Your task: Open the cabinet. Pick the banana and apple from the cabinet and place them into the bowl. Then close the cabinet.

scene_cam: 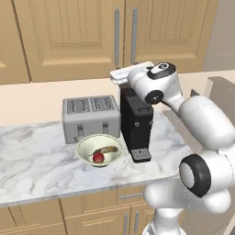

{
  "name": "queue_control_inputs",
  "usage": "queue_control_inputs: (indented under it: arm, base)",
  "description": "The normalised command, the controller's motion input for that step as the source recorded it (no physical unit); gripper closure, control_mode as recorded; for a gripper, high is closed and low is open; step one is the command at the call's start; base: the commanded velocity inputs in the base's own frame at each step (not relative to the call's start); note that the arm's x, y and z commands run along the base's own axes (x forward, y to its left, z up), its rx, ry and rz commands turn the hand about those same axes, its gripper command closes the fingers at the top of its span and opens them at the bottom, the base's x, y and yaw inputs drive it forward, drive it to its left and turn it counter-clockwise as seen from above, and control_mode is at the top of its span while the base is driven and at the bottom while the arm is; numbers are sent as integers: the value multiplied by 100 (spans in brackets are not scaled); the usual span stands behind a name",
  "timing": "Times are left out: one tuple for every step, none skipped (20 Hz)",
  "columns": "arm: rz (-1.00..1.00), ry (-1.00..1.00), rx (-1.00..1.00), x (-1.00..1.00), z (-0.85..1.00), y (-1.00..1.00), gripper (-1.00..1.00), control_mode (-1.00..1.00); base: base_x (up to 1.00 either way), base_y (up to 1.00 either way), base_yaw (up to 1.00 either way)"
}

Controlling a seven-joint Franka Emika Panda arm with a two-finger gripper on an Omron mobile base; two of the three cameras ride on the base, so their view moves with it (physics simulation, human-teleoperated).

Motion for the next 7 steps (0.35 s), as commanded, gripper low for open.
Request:
queue_control_inputs:
  arm:
    - [11, 3, 0, 54, 0, -3, -100, -100]
    - [10, 2, 0, 53, 0, -4, -100, -100]
    - [8, 1, 0, 44, 0, -1, -100, -100]
    - [6, 0, 0, 30, 0, -2, -100, -100]
    - [4, 0, 0, 18, 0, -3, -100, -100]
    - [2, 0, 0, 11, 0, 0, -100, -100]
    - [1, 0, 0, 6, 0, -1, -100, -100]
  base:
    - [0, 0, 0]
    - [0, 0, 0]
    - [0, 0, 0]
    - [0, 0, 0]
    - [0, 0, 0]
    - [0, 0, 0]
    - [0, 0, 0]
